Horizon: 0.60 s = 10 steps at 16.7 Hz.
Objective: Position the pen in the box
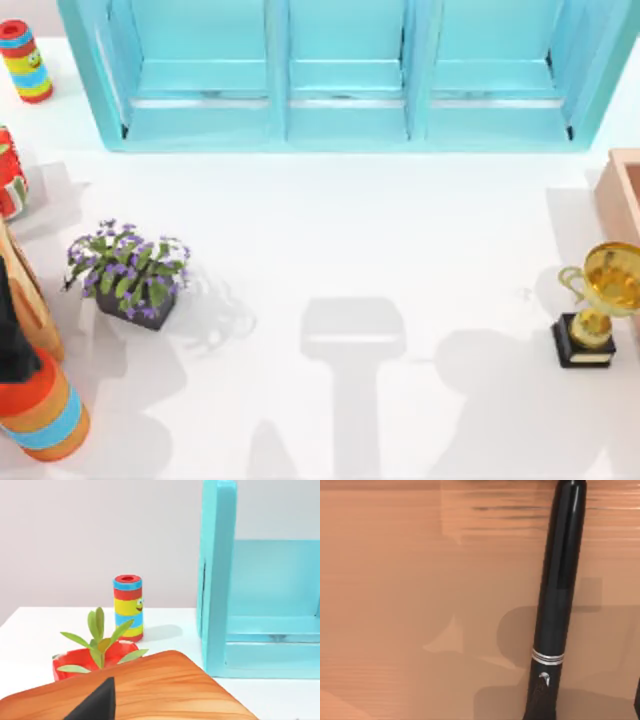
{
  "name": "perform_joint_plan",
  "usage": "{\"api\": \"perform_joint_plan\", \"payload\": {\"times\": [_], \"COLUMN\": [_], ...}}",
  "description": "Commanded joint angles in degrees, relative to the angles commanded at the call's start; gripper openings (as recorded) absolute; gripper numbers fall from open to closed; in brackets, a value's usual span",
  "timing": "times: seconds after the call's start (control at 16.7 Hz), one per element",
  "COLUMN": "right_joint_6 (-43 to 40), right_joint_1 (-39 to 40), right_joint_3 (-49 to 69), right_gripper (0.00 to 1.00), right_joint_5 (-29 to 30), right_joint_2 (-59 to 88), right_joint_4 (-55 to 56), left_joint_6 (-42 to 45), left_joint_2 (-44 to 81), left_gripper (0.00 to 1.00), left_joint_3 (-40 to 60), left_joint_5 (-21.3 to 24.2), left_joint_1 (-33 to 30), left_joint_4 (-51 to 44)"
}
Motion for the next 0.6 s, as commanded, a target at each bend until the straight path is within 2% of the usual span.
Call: {"api": "perform_joint_plan", "payload": {"times": [0.3,0.6], "right_joint_6": [0.0,0.0], "right_joint_1": [0.0,0.0], "right_joint_3": [0.0,0.0], "right_gripper": [0.98,1.00], "right_joint_5": [0.0,0.0], "right_joint_2": [0.0,0.0], "right_joint_4": [0.0,0.0], "left_joint_6": [0.0,0.0], "left_joint_2": [0.0,0.0], "left_gripper": [1.00,1.00], "left_joint_3": [0.0,0.0], "left_joint_5": [0.0,0.0], "left_joint_1": [0.0,0.0], "left_joint_4": [0.0,0.0]}}
